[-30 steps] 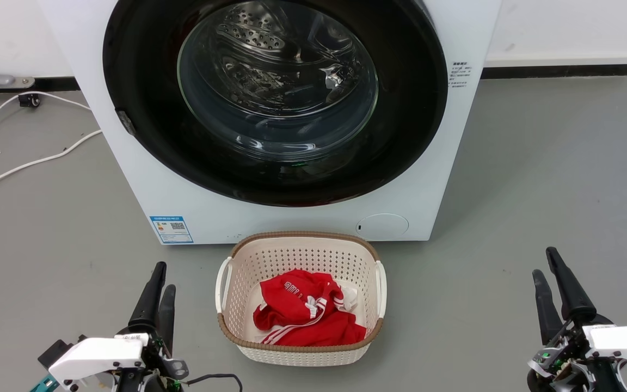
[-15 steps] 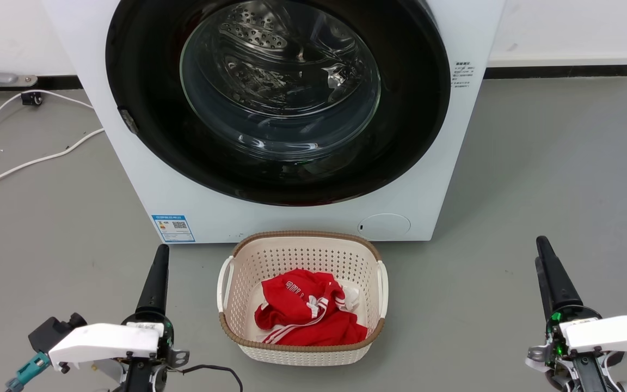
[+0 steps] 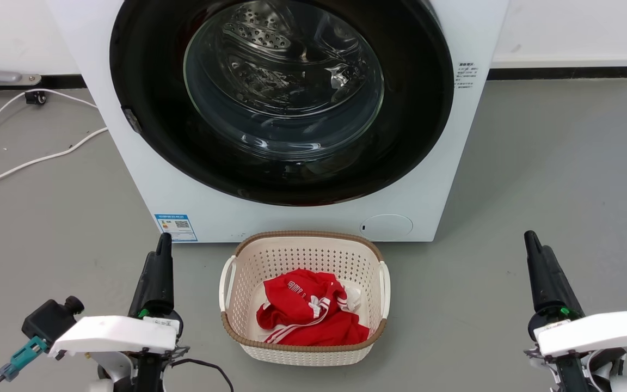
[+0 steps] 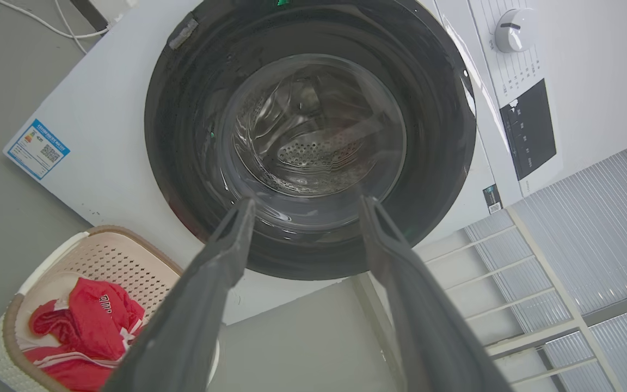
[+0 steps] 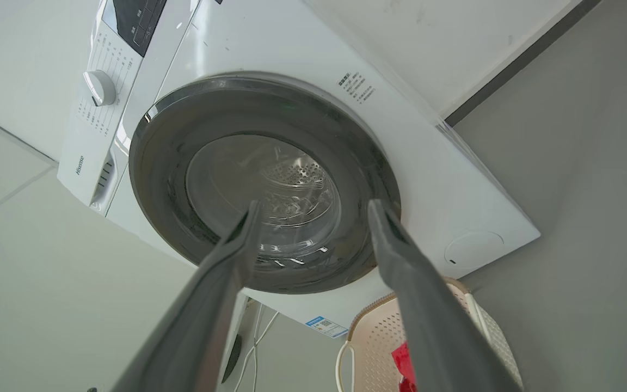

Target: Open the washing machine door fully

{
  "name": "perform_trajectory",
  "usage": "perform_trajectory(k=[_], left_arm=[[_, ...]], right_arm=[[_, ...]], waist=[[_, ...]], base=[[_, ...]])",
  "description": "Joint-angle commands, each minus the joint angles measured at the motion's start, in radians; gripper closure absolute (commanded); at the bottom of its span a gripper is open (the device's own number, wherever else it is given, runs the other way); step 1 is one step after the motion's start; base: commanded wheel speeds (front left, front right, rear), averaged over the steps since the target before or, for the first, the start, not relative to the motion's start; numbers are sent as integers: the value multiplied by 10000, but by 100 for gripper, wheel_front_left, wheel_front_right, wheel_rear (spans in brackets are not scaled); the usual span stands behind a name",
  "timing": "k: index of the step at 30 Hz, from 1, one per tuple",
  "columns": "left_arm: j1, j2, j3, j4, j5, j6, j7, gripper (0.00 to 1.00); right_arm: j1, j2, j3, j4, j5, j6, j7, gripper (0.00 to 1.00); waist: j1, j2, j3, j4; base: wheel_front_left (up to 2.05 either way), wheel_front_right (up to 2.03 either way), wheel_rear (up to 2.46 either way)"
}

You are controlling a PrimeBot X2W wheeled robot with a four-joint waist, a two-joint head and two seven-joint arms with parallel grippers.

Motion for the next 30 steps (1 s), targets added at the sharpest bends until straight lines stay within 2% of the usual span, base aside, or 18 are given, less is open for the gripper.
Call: perform_trajectory(k=[1, 17, 30], left_arm=[[-196, 29, -36, -214, 394, -23, -91, 0], [-253, 84, -193, -283, 3445, -19, -619, 0], [-320, 160, -529, -332, 5602, 414, -989, 0]], right_arm=[[-58, -22, 30, -201, -417, 3, -94, 0], [66, -18, -15, -197, -3202, 2, -624, 0], [177, -16, -3, -262, -5132, 2, -678, 0]], waist=[[0, 0, -1, 6], [0, 0, 3, -4], [0, 0, -21, 8]], base=[[0, 0, 0], [0, 0, 0], [0, 0, 0]])
